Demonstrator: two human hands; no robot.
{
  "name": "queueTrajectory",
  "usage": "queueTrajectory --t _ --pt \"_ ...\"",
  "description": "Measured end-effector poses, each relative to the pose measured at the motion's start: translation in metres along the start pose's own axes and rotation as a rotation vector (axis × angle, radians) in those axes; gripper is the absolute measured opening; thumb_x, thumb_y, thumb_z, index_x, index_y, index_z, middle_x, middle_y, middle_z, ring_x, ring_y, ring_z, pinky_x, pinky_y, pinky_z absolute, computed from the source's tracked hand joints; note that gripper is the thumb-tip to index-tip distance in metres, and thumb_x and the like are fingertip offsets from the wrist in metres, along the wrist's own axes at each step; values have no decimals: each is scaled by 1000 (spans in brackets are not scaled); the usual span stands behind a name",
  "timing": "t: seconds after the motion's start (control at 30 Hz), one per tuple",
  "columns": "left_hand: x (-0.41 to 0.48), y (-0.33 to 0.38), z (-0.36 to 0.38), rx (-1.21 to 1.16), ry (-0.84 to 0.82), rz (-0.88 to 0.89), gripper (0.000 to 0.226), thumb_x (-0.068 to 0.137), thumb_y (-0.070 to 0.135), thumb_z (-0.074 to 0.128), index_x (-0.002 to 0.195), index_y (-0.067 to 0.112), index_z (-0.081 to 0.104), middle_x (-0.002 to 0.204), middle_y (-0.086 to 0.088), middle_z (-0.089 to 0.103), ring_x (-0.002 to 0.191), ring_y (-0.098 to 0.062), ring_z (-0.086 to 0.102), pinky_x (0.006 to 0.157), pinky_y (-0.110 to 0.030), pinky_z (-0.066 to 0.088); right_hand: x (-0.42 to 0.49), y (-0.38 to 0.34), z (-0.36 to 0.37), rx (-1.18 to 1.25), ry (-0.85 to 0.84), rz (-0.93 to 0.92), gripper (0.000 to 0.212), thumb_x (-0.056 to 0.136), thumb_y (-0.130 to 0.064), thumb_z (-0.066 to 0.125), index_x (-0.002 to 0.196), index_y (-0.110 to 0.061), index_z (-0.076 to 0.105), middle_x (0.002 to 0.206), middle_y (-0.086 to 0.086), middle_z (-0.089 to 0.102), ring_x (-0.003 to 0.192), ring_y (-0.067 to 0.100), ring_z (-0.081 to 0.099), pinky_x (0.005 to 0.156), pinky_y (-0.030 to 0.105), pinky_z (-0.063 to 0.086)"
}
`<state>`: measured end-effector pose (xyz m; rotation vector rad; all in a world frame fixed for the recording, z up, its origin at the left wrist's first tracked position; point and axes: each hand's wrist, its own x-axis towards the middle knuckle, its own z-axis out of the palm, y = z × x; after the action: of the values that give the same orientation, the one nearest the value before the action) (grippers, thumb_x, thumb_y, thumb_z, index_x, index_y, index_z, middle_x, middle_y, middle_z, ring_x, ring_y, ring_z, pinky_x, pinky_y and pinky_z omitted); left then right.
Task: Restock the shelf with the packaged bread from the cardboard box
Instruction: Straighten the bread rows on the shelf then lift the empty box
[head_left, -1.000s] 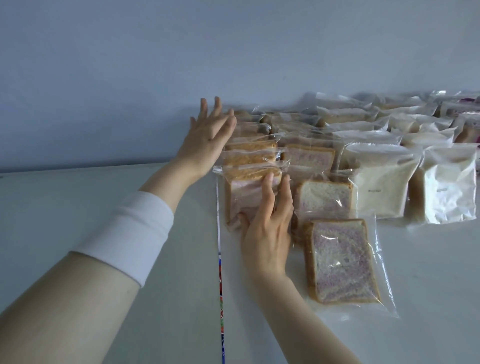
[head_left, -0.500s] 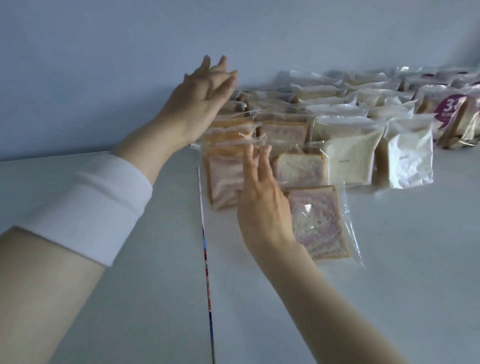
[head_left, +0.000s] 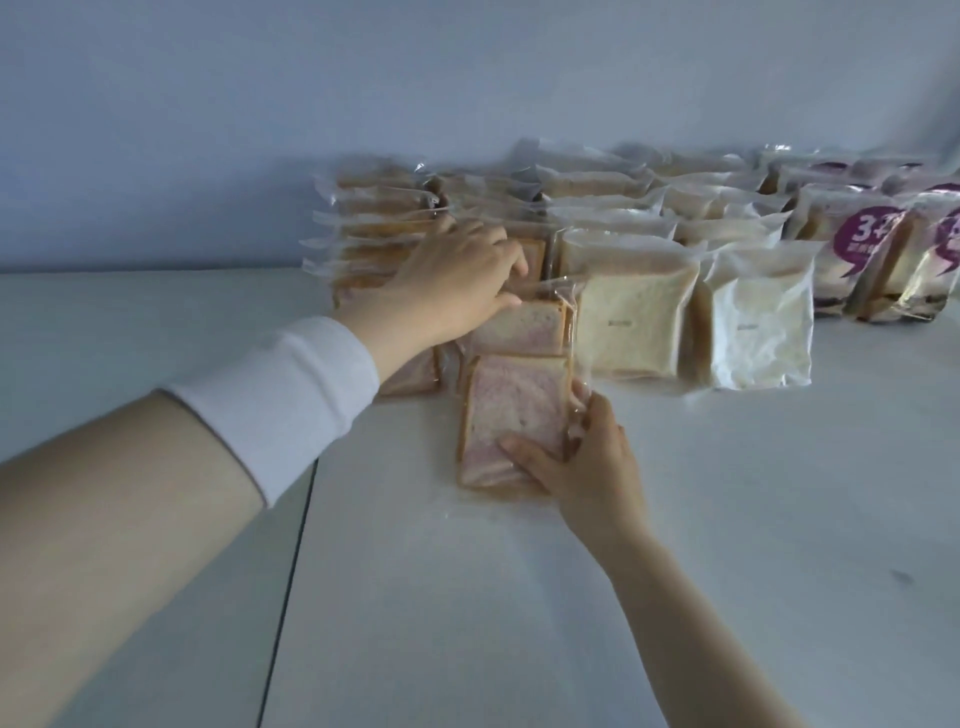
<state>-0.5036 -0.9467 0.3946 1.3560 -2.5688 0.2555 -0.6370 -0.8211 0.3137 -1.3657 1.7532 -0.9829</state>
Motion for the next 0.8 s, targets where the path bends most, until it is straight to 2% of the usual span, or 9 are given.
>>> queueTrajectory --t 0.1,0.2,0.27,0.33,0.43,0.5,0.6,0.7,0.8 --pt "1 1 -16 -210 -15 -19 14 85 28 63 97 21 66 99 2 58 96 -18 55 83 -30 37 10 8 0 99 65 -87 62 63 -30 83 109 -22 43 103 -1 58 100 27 59 83 41 49" --pt "3 -5 -33 -354 56 -33 7 82 22 66 88 19 65 87 6 51 84 -13 53 74 -27 40 32 3 3 55 189 -237 66 63 -26 83 112 -12 41 101 -2 52 97 27 56 77 30 42" --pt "4 -11 -35 -388 123 -73 9 82 20 66 90 17 64 92 5 50 87 -12 51 77 -25 38 49 -7 8 -46 236 -334 69 67 -28 81 117 -3 40 103 3 51 98 30 53 78 31 39" --pt "3 -16 -30 -354 102 -101 20 84 27 63 100 15 61 99 3 50 95 -11 49 78 -23 33 62 -14 15 -154 239 -375 73 69 -35 77 120 2 40 108 13 53 102 33 51 85 35 39" --pt "-8 -20 -21 -296 -34 -85 66 76 61 50 125 17 47 130 -2 50 118 -16 45 95 -26 33 62 -16 23 -227 272 -365 78 72 -40 73 128 2 39 114 17 50 107 33 45 94 32 31" --pt "-17 -22 -18 -221 -76 -21 89 68 71 44 139 20 32 149 -1 34 135 -19 33 109 -31 24 53 -13 26 -166 308 -364 83 74 -35 73 135 3 32 122 17 46 113 32 42 98 24 26" --pt "-21 -22 -7 -51 -99 46 88 74 60 53 145 20 22 154 -4 24 141 -21 24 115 -32 15 41 -5 32 -104 299 -385 82 81 -27 69 141 4 22 134 18 39 121 32 38 102 16 18" --pt "-19 -19 1 -43 -86 64 79 81 49 55 145 17 23 154 -7 21 141 -21 18 115 -33 14 45 -5 40 -159 307 -372 80 85 -24 64 144 -1 15 135 18 38 121 34 37 104 26 20" --pt "-18 -22 0 -94 -69 71 80 79 49 57 144 16 26 155 -9 19 142 -22 15 116 -37 15 57 -11 48 -260 381 -336 79 87 -35 57 146 -12 10 133 16 41 120 34 38 96 32 22"
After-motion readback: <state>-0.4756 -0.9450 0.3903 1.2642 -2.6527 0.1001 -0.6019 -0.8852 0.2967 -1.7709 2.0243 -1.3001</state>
